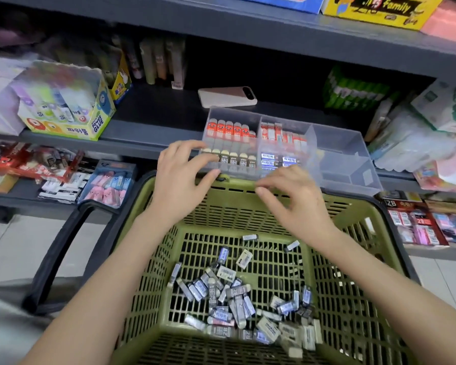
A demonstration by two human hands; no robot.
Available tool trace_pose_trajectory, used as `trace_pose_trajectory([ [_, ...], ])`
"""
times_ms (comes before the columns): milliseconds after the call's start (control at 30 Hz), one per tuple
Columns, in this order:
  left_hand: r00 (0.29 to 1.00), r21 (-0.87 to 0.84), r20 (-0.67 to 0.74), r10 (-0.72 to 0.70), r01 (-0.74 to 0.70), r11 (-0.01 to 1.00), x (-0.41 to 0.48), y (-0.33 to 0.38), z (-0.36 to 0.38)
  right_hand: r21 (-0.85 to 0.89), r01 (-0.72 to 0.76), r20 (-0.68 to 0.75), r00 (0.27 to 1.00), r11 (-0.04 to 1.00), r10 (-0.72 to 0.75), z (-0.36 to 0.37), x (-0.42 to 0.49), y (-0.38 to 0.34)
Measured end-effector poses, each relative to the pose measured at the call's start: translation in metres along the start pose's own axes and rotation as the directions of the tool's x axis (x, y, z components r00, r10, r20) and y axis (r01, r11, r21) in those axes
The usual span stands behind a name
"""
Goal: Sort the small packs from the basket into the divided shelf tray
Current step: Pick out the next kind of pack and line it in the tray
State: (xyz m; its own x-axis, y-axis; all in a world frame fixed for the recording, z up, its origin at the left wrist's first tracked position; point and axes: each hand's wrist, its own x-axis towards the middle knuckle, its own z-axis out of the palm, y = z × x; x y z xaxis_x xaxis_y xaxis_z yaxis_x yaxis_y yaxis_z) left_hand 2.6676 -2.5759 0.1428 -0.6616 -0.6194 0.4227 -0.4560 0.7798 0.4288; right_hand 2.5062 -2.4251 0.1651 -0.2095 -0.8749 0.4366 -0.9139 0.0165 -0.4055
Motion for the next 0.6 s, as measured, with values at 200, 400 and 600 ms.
trace_pose_trajectory([
  [200,1.0,-0.056,-0.027,0.015,-0.017,0.998,-0.044,0.007,-0.015,-0.011,-0.2,0.617,0.769,0.98,0.164,0.057,-0.113,0.005],
  [400,0.998,-0.087,0.032,-0.056,0.059,0.994,-0.086,0.002,-0.027,-0.027,0.174,0.866,0.496,0.984,-0.064,0.13,-0.163,-0.01],
  [600,0.987,-0.107,0.092,-0.129,0.138,0.985,-0.094,0.005,-0.019,-0.093,0.373,0.859,0.5,0.923,-0.115,0.14,-0.156,0.008],
])
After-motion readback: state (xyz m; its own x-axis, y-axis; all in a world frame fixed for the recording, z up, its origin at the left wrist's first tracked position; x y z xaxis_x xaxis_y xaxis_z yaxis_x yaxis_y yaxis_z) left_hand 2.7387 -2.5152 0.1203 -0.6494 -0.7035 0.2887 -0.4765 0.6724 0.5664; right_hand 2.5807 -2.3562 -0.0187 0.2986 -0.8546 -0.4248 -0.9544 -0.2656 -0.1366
